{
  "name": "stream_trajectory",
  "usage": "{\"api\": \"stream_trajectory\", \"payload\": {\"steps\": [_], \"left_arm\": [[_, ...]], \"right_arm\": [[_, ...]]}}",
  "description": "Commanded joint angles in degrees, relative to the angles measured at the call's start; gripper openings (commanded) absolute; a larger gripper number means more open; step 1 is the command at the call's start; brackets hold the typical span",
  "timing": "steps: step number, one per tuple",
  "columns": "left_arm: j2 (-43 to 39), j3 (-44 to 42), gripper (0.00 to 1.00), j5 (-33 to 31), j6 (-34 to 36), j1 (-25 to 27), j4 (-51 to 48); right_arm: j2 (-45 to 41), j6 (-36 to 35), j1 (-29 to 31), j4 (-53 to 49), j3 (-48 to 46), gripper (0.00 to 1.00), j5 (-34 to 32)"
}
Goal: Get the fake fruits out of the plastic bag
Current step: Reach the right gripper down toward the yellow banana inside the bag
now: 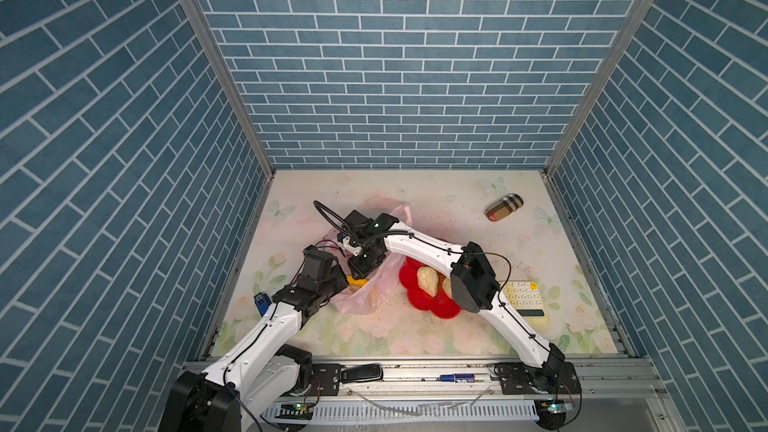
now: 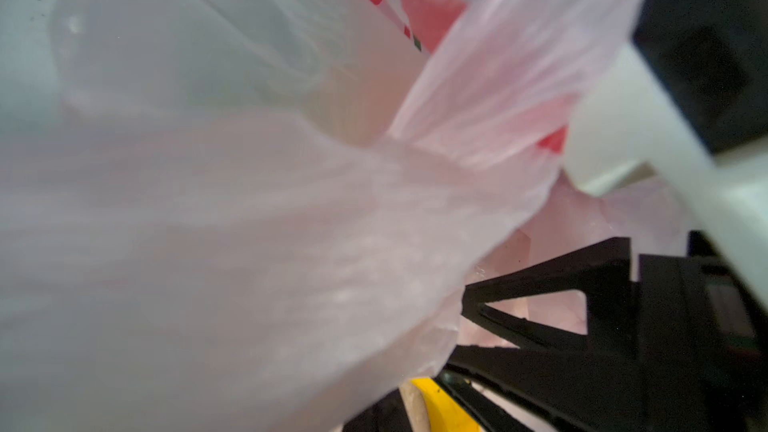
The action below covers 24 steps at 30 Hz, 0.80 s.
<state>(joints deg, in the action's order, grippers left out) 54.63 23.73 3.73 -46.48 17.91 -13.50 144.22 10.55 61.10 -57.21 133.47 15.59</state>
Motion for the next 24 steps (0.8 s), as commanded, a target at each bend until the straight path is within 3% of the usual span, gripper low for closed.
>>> {"api": "stream_trajectory", "payload": {"steps": [1, 16, 24], "left_arm": [[-0.7, -1.2, 0.03, -0.2, -1.1, -0.2, 1.4], [-1.9, -4.0, 0.02, 0.1, -2.2, -0.2, 2.3], [-1.7, -4.0, 0.03, 0.5, -2.0, -0.3, 2.3]], "right_arm": [[1.1, -3.6, 1.1, -2.1, 0.7, 0.42, -0.9], [2.1, -4.1, 2.1, -2.0, -1.7, 0.40, -6.2], [2.5, -3.5, 2.1, -1.0, -2.0, 0.33, -9.1]]}}
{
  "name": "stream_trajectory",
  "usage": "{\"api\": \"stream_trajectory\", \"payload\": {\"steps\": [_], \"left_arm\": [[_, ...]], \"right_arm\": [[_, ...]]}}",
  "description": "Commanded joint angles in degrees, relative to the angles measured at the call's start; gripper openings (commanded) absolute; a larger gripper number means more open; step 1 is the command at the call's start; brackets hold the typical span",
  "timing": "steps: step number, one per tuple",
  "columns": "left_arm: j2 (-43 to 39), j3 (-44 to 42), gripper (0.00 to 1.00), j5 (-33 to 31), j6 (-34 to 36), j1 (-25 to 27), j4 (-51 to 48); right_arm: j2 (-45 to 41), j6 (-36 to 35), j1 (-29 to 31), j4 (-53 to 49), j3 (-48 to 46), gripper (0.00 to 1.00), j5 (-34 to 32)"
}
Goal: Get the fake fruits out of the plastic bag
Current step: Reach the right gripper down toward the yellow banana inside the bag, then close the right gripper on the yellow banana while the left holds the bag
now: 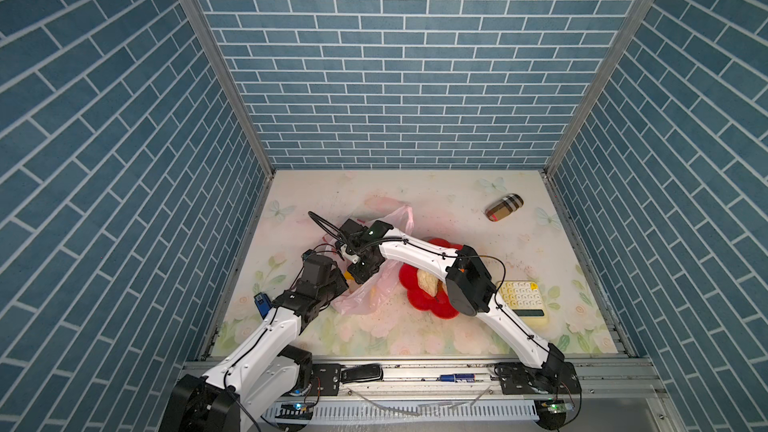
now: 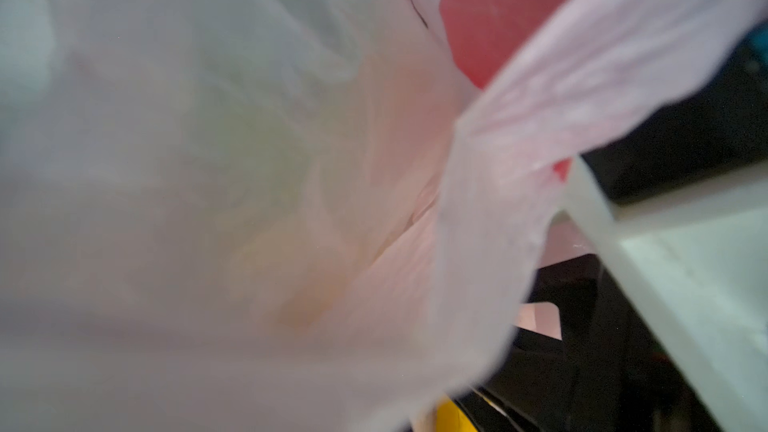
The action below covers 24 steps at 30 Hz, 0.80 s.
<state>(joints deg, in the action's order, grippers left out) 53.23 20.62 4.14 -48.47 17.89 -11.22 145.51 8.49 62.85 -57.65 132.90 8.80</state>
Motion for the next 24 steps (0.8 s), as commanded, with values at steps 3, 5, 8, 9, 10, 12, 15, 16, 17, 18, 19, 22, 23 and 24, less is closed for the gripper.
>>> {"api": "stream_trajectory", "payload": {"steps": [3, 5, 8, 9, 10, 12, 15, 16, 17, 18, 19, 22, 23, 24], "left_arm": [[-0.2, -0.8, 0.03, 0.1, 0.2, -0.2, 0.1], [-0.1, -0.8, 0.03, 0.1, 0.2, -0.2, 0.2], [-0.2, -0.7, 0.03, 0.1, 0.3, -0.2, 0.2], [-0.2, -0.7, 0.03, 0.1, 0.3, -0.2, 0.2], [-0.3, -0.7, 0.03, 0.1, 0.3, -0.3, 0.2], [-0.5, -0.8, 0.03, 0.1, 0.2, -0.3, 0.2], [-0.8, -0.8, 0.03, 0.0, 0.2, -0.2, 0.2], [-0.9, -0.7, 0.03, 0.0, 0.3, -0.2, 0.2], [-0.9, -0.6, 0.03, -0.1, 0.3, -0.2, 0.0], [-0.9, -0.4, 0.03, -0.1, 0.4, -0.2, -0.1], [-0.9, -0.2, 0.03, -0.1, 0.4, -0.2, -0.2], [-1.1, 0.2, 0.03, -0.3, 0.5, -0.3, -0.6], [-1.3, 0.3, 0.03, -0.4, 0.4, -0.2, -0.7], [-1.5, 0.2, 0.03, -0.6, 0.3, -0.2, -0.8]], "right_arm": [[1.0, -1.4, 0.3, -0.1, -1.5, 0.28, -2.8], [1.0, -1.5, 0.2, 0.0, -1.3, 0.24, -3.1], [0.6, -1.6, 0.1, 0.0, -1.0, 0.19, -3.4], [0.3, -1.8, -0.1, 0.0, -0.9, 0.18, -3.4], [0.2, -1.8, -0.2, 0.1, -0.9, 0.17, -3.4], [-0.4, -1.8, -0.4, 0.1, -0.9, 0.16, -5.2], [-1.2, -1.6, -0.9, 0.1, -0.8, 0.14, -5.9], [-1.5, -1.4, -1.1, 0.2, -0.8, 0.14, -6.0], [-1.7, -1.3, -1.5, 0.2, -0.7, 0.13, -6.0], [-1.9, -1.1, -1.5, 0.2, -0.5, 0.13, -6.1], [-2.0, -1.0, -1.8, 0.1, -0.4, 0.13, -6.3], [-2.5, -0.7, -2.4, -0.3, -0.1, 0.13, -6.9], [-2.6, -0.6, -2.6, -0.4, -0.1, 0.13, -7.3], [-2.8, -0.6, -2.9, -0.6, -0.1, 0.12, -7.6]]}}
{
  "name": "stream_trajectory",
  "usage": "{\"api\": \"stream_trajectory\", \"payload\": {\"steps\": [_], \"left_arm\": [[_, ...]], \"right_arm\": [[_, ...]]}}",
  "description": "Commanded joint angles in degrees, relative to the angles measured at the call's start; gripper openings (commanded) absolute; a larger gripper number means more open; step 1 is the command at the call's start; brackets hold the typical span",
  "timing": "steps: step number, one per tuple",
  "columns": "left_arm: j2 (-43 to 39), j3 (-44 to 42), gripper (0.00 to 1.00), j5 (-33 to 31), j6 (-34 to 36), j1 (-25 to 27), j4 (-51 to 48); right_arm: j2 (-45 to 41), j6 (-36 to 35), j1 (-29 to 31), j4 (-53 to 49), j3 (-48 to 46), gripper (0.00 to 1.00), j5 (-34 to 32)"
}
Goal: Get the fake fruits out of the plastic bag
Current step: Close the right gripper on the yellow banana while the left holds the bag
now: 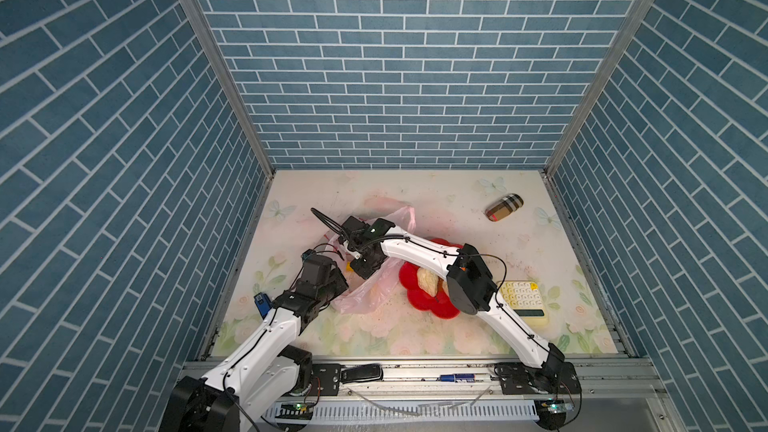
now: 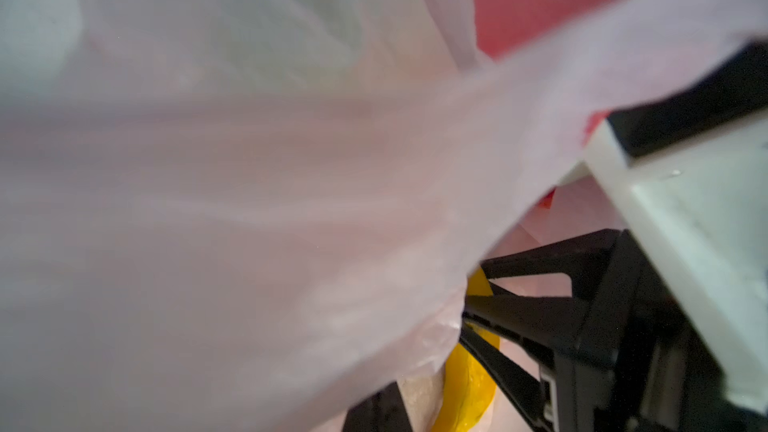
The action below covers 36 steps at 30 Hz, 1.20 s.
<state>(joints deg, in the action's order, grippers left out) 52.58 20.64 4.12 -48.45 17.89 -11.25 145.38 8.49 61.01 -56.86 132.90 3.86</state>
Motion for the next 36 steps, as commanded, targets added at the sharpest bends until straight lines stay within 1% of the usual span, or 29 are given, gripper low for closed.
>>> {"api": "stream_trajectory", "payload": {"steps": [1, 11, 18, 27, 36], "left_arm": [[-1.3, 0.2, 0.03, -0.8, 0.3, -0.2, -1.0], [-5.1, 1.0, 0.03, -3.9, -0.1, -0.2, -4.6], [-8.1, 1.5, 0.03, -6.6, -0.3, -0.2, -7.2], [-8.0, 3.6, 0.03, -8.7, 1.1, -0.3, -8.2], [-6.6, 5.5, 0.03, -8.8, 2.4, -0.6, -7.7]], "right_arm": [[-2.7, -0.6, -1.2, -1.6, -0.1, 0.12, -2.8], [-4.9, -1.2, -2.7, -2.1, -1.7, 0.12, -5.5], [-6.8, -1.4, -3.0, -1.4, -2.8, 0.12, -6.1], [-8.7, -0.8, -3.0, -0.6, -3.0, 0.12, -5.8], [-10.3, -0.5, -3.0, -0.3, -4.4, 0.12, -7.1]]}}
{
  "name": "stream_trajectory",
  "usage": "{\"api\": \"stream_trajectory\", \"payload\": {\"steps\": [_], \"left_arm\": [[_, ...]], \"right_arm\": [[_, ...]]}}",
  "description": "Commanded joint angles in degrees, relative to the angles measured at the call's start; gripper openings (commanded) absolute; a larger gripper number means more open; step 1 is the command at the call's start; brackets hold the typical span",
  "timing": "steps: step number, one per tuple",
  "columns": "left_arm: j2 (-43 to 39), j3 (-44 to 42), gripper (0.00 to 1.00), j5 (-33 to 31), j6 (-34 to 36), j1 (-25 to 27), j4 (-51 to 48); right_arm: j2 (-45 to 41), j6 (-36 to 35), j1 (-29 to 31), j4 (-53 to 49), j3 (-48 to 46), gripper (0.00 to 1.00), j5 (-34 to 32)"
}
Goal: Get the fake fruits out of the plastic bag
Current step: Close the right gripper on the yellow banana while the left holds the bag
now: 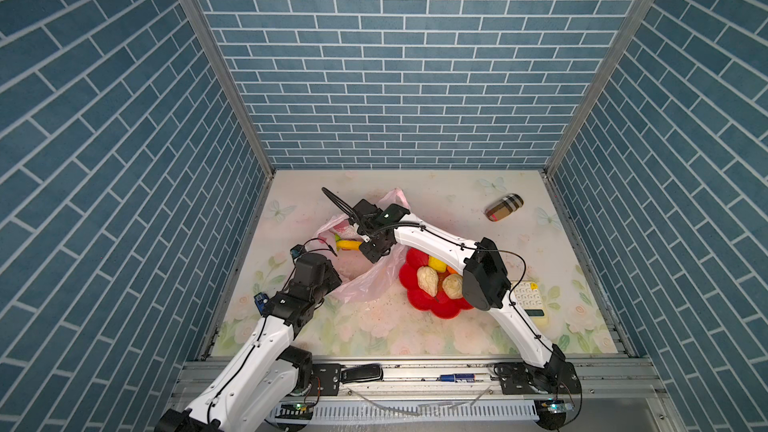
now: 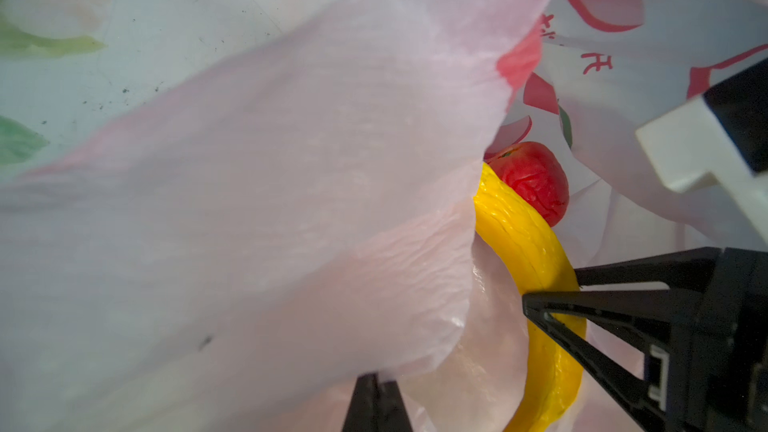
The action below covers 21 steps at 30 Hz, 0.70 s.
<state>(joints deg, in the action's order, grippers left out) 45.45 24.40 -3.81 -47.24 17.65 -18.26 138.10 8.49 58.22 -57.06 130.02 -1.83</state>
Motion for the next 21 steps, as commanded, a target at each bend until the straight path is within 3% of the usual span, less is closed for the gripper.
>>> {"api": "stream_trajectory", "payload": {"steps": [1, 12, 21], "left_arm": [[0.6, 1.9, 0.03, -0.9, 1.2, -0.4, -0.7], [1.0, 2.2, 0.03, -0.6, 1.2, -0.4, -0.3], [1.0, 1.5, 0.03, 0.8, 0.9, -0.4, -0.1]], "right_arm": [[-3.2, -0.4, -0.2, 0.0, -1.7, 0.12, -1.5], [-6.2, 1.2, -0.2, 5.3, -6.2, 0.12, -1.8], [-5.6, 8.2, 0.1, 14.0, -7.9, 0.11, -0.9]]}}
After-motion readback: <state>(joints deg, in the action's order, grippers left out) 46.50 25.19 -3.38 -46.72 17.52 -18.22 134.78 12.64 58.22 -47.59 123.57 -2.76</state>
